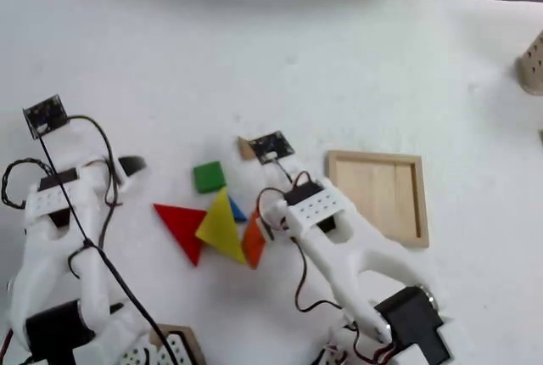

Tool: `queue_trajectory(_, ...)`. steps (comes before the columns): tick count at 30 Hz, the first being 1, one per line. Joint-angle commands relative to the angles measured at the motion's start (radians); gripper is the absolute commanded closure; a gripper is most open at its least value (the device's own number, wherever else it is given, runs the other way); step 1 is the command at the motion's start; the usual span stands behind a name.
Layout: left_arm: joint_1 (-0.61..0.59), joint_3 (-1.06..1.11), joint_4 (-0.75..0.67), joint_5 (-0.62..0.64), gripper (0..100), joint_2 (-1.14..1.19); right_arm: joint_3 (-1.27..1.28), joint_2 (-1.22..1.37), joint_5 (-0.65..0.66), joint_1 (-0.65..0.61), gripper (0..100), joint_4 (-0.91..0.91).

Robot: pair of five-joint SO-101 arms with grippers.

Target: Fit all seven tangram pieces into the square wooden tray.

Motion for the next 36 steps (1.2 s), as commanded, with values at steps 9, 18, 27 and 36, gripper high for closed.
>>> queue_trajectory(9,0.018,-0.005,-0.021,-0.011,65,-0.048,-0.041,-0.002,-0.006,0.013,89.0,0.008)
queue_trajectory(18,0.018,-0.006,-0.025,-0.012,65,-0.048,-0.178,-0.007,0.049,0.016,89.0,0.189)
queue_trajectory(27,0.016,-0.006,-0.025,-0.012,65,-0.048,-0.414,-0.007,0.058,0.246,89.0,0.390)
queue_trajectory(36,0.016,-0.005,-0.025,-0.012,65,-0.048,-0.391,0.004,0.008,0.486,88.6,0.265)
